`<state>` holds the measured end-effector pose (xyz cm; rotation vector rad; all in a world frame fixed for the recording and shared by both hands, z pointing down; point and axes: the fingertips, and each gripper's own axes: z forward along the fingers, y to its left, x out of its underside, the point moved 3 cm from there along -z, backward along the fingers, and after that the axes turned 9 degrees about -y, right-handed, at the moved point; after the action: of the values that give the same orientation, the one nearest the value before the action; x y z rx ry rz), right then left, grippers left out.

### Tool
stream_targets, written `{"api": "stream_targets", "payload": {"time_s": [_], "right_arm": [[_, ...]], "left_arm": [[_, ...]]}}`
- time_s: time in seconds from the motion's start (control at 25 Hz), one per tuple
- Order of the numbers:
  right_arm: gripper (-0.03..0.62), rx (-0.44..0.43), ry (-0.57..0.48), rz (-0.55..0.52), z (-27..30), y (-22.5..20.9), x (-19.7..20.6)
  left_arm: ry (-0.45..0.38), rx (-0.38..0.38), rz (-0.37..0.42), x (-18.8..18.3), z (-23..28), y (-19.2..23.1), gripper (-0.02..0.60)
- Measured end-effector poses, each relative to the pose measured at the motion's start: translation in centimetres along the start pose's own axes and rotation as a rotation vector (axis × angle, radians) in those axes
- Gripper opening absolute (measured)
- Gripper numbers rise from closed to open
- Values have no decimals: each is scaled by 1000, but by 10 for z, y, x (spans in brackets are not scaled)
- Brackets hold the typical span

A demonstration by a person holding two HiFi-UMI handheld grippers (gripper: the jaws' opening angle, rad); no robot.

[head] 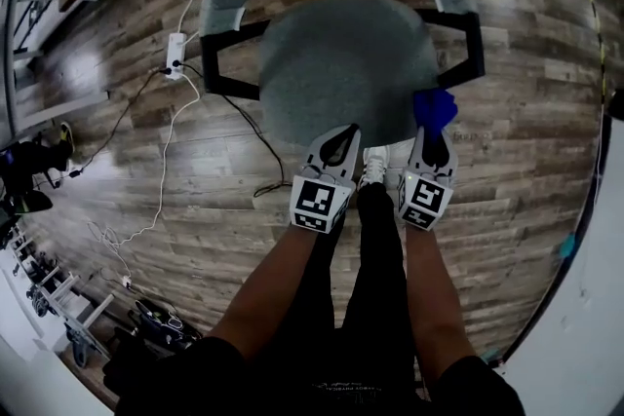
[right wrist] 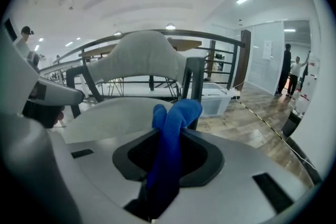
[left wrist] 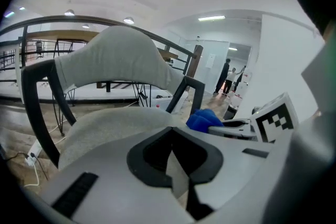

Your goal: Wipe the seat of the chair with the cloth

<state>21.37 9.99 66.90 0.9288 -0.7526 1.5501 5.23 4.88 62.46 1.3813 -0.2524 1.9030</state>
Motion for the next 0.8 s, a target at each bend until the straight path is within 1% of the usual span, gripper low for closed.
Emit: {"api": "stream_targets", "payload": {"time_s": [0.16, 0.28, 0.4, 0.52, 0.6, 0.72, 0.8], "right_arm": [[91, -40, -121, 4, -11, 12, -75], [91, -94, -194, -13, -29, 31, -132], [91, -131, -244, -16, -54, 46, -180], [91, -188, -290, -42, -75, 70, -221], [91, -228, -314, -75, -88, 89, -241], [91, -259, -332, -92, -111, 107, -263], [91, -285, -353, -108, -124, 117, -282]], "left_arm": [[-74, -23, 7, -60, -7, 0, 2], [-126, -22, 25, -107, -26, -2, 2], [-165, -40, 40, -149, -51, -3, 2], [-208, -63, 38, -191, -75, -5, 2], [-239, -72, 25, -216, -95, -10, 2], [-286, -107, 14, -242, -131, -12, 2], [-318, -133, 25, -258, -153, -7, 2]]}}
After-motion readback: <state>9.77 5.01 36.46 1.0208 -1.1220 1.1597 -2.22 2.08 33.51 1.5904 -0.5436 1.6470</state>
